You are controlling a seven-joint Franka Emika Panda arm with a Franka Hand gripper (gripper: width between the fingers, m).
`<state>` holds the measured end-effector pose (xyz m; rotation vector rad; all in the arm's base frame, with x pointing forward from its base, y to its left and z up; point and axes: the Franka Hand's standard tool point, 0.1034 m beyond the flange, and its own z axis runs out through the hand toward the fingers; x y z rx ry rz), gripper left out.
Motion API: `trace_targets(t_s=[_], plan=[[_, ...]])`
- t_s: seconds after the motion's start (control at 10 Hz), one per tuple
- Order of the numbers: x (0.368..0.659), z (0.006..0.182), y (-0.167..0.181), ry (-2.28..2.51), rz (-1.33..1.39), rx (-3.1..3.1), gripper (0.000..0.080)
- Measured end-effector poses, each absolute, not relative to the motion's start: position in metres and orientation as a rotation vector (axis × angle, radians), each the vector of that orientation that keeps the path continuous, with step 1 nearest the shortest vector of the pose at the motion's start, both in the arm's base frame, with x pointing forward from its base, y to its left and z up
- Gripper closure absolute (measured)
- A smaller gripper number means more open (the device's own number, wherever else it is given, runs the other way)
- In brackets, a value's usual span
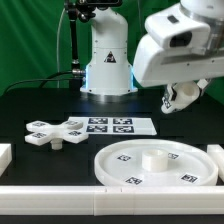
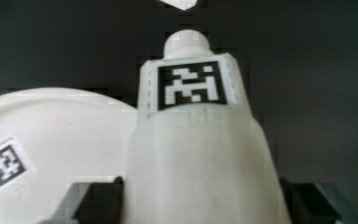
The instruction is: Assemble round table
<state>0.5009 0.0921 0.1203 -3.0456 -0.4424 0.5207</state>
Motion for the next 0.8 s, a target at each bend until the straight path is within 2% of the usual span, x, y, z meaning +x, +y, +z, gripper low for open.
trace_targets(t_s=[0.2,0.6,0.8], plan=[[0.511,0.129,0.091,-0.412,0.353,-3.075,0.039],[0.528,0.123,0.086,-0.477,-0.079,-3.074,0.039],[0.546,0.136,0.076,-0.572,-0.236,-3.057,0.039]])
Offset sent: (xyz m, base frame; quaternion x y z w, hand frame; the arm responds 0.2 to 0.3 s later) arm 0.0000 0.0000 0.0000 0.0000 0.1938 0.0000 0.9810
